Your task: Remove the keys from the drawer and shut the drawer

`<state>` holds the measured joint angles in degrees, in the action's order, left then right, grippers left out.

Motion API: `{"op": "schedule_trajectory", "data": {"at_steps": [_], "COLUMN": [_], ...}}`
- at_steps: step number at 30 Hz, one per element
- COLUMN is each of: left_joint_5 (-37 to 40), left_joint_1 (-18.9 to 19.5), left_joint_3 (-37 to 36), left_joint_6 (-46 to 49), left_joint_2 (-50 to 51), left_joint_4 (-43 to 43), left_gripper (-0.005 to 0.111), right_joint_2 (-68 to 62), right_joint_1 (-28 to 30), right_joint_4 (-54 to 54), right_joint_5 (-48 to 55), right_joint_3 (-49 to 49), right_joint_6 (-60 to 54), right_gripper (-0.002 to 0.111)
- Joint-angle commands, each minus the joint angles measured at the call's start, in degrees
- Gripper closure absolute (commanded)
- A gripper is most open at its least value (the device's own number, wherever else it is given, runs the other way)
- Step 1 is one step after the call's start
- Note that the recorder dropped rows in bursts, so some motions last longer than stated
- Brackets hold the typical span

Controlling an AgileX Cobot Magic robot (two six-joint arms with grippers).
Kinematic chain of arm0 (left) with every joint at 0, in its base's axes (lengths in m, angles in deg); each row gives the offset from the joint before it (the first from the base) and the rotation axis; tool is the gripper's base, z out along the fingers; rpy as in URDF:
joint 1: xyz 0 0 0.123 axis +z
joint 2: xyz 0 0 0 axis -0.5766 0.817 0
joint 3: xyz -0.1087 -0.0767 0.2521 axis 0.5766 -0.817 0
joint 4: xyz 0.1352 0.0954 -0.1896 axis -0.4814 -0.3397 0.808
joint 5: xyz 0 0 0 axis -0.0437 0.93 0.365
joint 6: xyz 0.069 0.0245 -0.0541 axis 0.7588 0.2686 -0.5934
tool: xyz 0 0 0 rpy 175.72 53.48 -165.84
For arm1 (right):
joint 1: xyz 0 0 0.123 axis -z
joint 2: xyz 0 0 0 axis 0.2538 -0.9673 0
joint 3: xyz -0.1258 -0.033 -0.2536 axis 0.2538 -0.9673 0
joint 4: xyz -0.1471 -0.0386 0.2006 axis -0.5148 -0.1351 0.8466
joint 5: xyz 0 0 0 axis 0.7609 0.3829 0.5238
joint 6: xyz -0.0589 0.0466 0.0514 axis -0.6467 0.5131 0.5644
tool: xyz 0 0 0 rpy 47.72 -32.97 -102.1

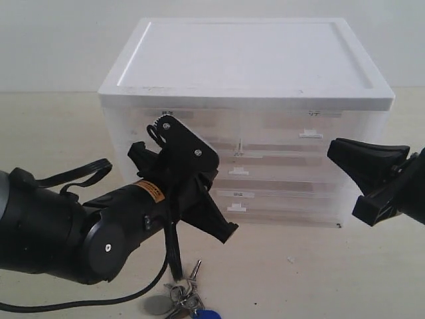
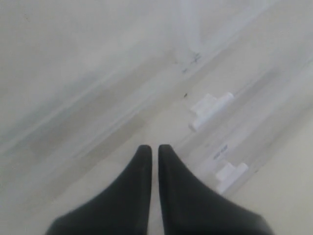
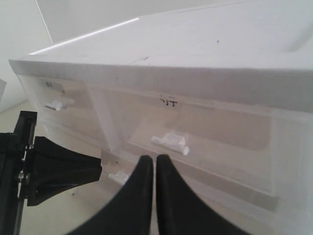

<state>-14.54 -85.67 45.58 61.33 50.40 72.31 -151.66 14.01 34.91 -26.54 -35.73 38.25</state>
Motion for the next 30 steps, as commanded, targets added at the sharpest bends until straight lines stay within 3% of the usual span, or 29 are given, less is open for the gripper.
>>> {"op": "schedule_trajectory", "data": {"at_steps": [1, 5, 9, 11, 13, 15, 24, 30], "left_joint_5": [-0.4, 2.9, 13.7, 27.4, 51.0, 58.4, 54.6, 51.0], "left_joint_1": [0.6, 0.4, -4.1, -6.1, -6.1, -6.1, -5.4, 0.6], "left_joint_3": [0.3, 0.3, -1.1, -0.9, 0.6, 0.6, 0.6, 2.4], "left_joint_6": [-0.7, -0.7, 0.0, 2.2, 2.7, 2.3, 0.6, 0.6], "left_joint_2": [0.0, -0.7, -6.9, -11.6, -15.1, -15.0, -4.6, 1.0], "left_joint_4": [-0.5, -0.6, -5.2, -7.0, -6.9, -6.9, -8.6, -9.4], "left_gripper": [0.102, 0.102, 0.102, 0.102, 0.102, 0.102, 0.102, 0.102], "right_joint_2": [-0.2, -0.2, -0.2, -0.2, -0.2, -0.2, -0.2, -0.2], "right_joint_1": [0.1, 0.1, 0.1, 0.1, 0.1, 0.1, 0.1, 0.1], "right_joint_4": [-0.2, -0.2, -0.2, -0.1, -0.1, -0.1, -1.0, -0.7], "right_joint_5": [-0.1, -0.1, -0.1, -0.1, -0.1, -0.1, 0.8, 0.7], "right_joint_3": [0.2, 0.2, 0.2, 0.2, 0.2, 0.2, 0.2, 0.2], "right_joint_6": [-0.1, -0.1, -0.1, -0.1, -0.1, -0.1, 0.1, 0.1], "right_gripper": [0.108, 0.108, 0.108, 0.108, 0.108, 0.108, 0.108, 0.108]}}
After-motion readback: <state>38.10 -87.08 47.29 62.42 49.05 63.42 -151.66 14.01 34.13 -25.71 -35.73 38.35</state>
